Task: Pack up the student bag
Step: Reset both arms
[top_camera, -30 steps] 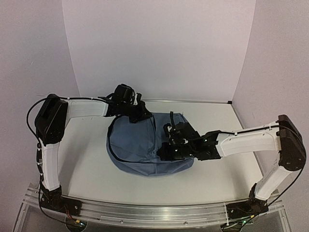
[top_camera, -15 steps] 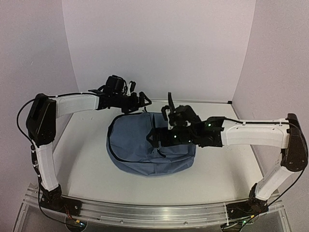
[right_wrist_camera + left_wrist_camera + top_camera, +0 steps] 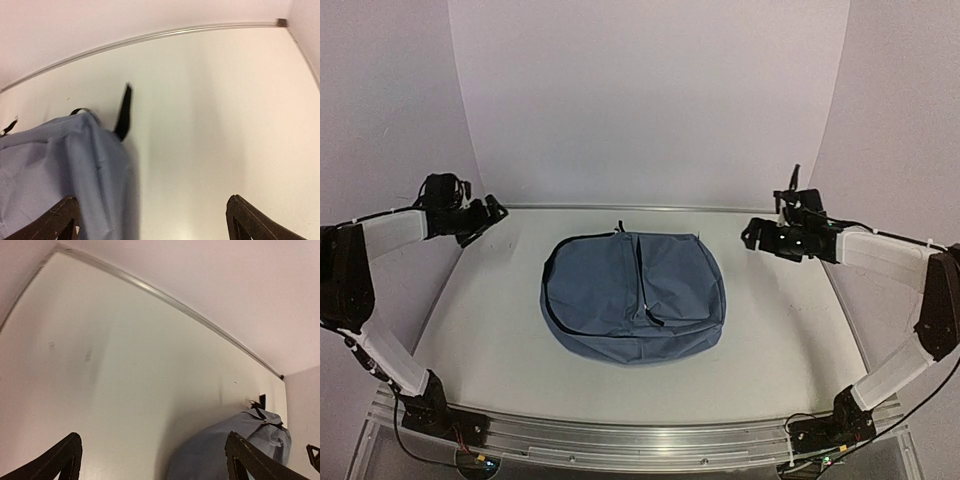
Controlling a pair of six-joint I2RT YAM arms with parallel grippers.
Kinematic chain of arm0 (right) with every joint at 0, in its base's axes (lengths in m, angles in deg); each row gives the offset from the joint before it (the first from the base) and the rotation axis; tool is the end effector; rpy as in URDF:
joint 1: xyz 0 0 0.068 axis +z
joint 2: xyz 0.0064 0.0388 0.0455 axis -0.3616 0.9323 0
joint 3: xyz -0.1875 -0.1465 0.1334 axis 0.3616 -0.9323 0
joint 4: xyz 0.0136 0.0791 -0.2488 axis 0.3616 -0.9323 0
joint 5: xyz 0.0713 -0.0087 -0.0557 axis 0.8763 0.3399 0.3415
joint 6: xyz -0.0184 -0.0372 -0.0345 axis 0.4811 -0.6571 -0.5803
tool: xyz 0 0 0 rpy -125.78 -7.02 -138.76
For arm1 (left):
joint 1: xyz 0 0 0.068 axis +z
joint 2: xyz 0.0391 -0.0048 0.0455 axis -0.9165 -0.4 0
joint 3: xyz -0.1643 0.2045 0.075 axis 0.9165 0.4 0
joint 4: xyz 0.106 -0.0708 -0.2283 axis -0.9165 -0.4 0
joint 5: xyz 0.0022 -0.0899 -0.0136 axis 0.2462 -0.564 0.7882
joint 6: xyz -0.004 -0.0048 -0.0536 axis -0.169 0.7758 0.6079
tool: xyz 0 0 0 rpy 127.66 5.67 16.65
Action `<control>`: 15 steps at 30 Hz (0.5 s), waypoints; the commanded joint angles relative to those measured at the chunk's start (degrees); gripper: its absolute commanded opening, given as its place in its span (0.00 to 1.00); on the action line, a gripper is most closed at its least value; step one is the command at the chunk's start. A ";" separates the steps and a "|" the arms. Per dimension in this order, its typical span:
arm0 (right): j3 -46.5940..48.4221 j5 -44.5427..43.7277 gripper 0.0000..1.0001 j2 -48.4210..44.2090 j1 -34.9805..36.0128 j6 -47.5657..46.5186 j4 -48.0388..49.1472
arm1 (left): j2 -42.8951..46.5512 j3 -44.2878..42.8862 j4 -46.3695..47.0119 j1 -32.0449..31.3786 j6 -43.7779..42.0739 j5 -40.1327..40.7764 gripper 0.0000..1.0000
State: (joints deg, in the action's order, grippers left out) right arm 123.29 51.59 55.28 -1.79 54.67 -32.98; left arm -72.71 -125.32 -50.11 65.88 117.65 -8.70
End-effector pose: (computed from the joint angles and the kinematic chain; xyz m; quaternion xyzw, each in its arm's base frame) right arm 0.3168 0.1114 0.2589 0.0153 0.8869 0.1584 0.4337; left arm 0.3507 -0.0141 0.2615 -0.1393 0.8701 -0.2433 0.4053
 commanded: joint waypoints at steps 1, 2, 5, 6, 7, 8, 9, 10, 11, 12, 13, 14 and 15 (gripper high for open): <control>-4.20 4.68 0.98 -8.79 -9.43 -1.90 5.21 | 10.31 7.83 4.24 9.42 -0.70 3.59 1.00; -5.35 4.37 0.98 -10.42 -11.13 -2.22 6.15 | 11.82 9.78 5.23 10.49 -0.95 5.43 1.00; -9.68 0.60 0.98 -15.74 -12.82 -3.91 12.58 | 17.28 15.51 10.35 11.12 -3.60 12.86 1.00; -11.59 -0.94 0.98 -17.78 -12.82 -4.75 15.14 | 18.97 17.85 13.26 11.12 -4.40 15.09 1.00; -13.28 -2.44 0.98 -19.53 -12.82 -5.56 18.24 | 20.86 19.77 15.55 11.16 -5.21 16.43 1.00; -15.69 -3.40 0.98 -21.66 -12.83 -6.20 21.85 | 22.47 22.04 18.17 11.13 -6.02 17.61 1.00; -18.15 -4.21 0.98 -23.79 -12.84 -6.98 25.28 | 23.98 24.04 20.68 11.14 -6.76 19.01 1.00; -20.66 -4.84 0.98 -25.80 -12.81 -7.80 28.48 | 25.22 25.74 22.50 11.16 -7.27 19.95 1.00; -23.20 -5.45 0.98 -27.73 -12.81 -8.72 31.79 | 26.29 27.38 24.15 11.17 -7.74 20.91 1.00; -25.80 -6.10 0.98 -29.55 -12.83 -9.66 35.10 | 27.16 29.02 25.70 11.14 -8.17 21.93 1.00; -28.58 -6.83 0.98 -31.10 -12.84 -10.23 37.63 | 27.82 30.73 27.03 11.07 -8.43 22.72 1.00; -30.55 -7.30 0.98 -31.97 -12.82 -10.61 40.22 | 28.56 32.07 27.89 11.06 -8.81 23.44 1.00; -32.53 -7.66 0.98 -32.71 -12.85 -10.98 42.38 | 29.18 33.46 28.84 11.14 -9.13 23.98 1.00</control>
State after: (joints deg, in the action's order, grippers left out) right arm 98.00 48.02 25.91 -14.76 47.72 -6.40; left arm -46.20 -96.43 -30.87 77.08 111.87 9.17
